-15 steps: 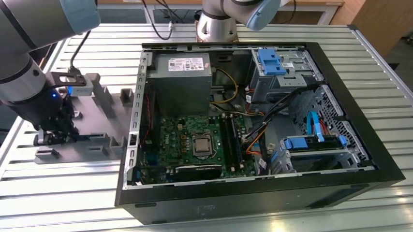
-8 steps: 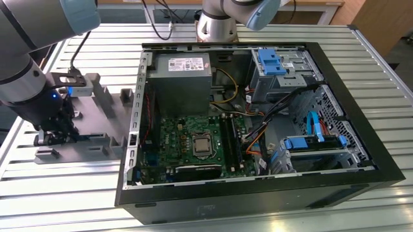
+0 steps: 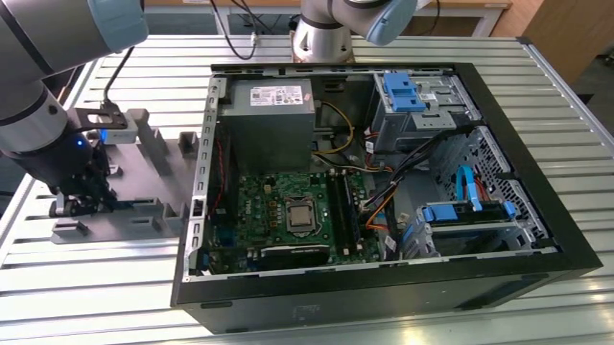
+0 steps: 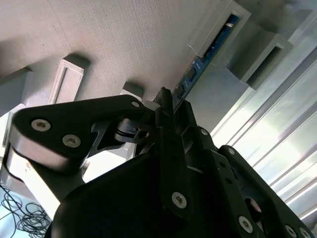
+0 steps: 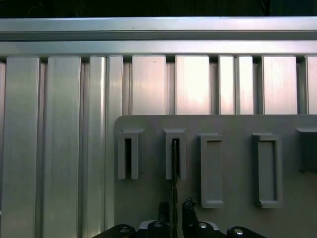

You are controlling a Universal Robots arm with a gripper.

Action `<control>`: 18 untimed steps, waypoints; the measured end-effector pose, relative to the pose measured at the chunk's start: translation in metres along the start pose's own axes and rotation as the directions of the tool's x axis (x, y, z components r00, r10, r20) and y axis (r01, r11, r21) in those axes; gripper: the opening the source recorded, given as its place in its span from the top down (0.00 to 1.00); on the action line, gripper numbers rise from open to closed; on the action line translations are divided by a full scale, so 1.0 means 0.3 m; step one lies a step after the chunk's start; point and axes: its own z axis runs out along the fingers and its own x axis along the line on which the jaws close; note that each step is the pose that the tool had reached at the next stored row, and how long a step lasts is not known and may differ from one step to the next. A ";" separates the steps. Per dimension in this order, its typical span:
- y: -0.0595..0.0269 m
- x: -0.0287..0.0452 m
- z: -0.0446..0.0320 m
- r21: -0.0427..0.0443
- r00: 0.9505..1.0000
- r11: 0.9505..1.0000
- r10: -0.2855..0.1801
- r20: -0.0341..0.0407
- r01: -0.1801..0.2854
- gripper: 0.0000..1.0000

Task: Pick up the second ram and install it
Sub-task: 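Pick up the second ram and move it above second insertion slot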

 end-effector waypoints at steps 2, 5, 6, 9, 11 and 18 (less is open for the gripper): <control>0.000 0.000 0.002 0.000 1.000 1.000 0.000 0.000 0.000 0.75; 0.000 0.000 0.006 0.000 1.000 1.000 0.000 0.000 0.000 0.75; 0.000 0.000 0.006 0.000 1.000 1.000 0.000 0.000 0.000 0.75; 0.000 0.000 0.005 0.000 1.000 1.000 0.000 0.000 0.000 0.75; 0.000 0.000 0.003 0.000 1.000 1.000 0.000 0.000 0.000 0.75; 0.000 0.000 -0.003 0.000 1.000 1.000 0.000 0.000 0.000 0.75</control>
